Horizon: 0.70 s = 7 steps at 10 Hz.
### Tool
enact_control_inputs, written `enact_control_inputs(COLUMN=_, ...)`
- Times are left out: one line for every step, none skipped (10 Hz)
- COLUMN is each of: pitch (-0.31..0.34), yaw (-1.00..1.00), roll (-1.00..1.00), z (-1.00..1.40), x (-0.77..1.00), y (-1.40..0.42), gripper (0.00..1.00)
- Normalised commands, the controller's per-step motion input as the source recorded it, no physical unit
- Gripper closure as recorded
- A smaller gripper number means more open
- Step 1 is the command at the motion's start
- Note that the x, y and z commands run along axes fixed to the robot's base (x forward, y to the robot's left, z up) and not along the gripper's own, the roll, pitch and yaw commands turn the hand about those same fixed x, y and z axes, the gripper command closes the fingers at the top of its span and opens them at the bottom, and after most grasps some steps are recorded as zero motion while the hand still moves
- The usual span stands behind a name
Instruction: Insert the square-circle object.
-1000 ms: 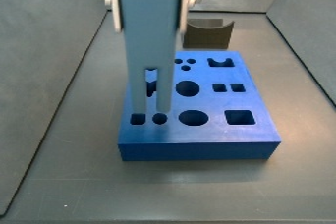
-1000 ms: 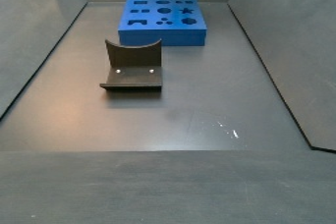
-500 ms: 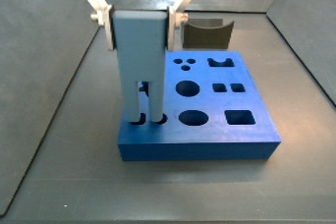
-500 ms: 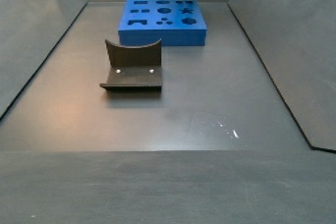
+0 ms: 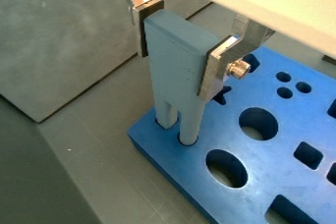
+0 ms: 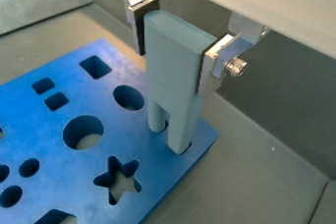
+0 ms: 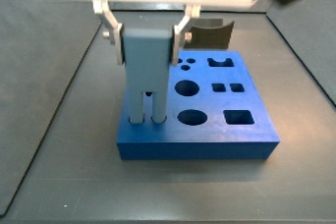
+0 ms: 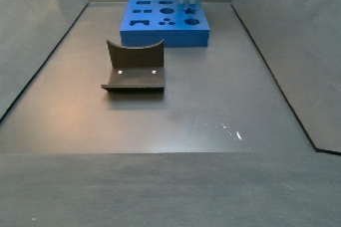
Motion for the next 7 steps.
enact_control_inputs(pitch=-0.123, yaw=0.00, roll=0.43, z=-0.43, x=-0.07, y=0.00, gripper=1.00)
enact_control_inputs(pitch=-0.121, yaw=0.01, roll=0.48, z=-0.35, x=-0.10, y=-0.01, gripper=1.00)
enact_control_inputs(pitch=-0.073, yaw=0.00, roll=0.29, z=-0.55, x=-0.02, y=-0.01, gripper=1.00)
enact_control_inputs(pitch=-0.043, yaw=0.00, roll=0.00, z=-0.50, x=-0.03, y=0.00, gripper=1.00)
enact_control_inputs(pitch=-0.047, yaw=0.00, roll=-0.13, z=-0.47, x=-0.04, y=0.06, gripper=1.00)
enact_control_inputs(pitch=-0.020, yaw=-0.03, roll=-0.22, z=-0.41, x=-0.01, y=0.10, gripper=1.00)
enact_control_inputs(pitch=0.000, yaw=-0.02, roll=-0.17, z=-0.34, x=0.00, y=0.09, gripper=1.00)
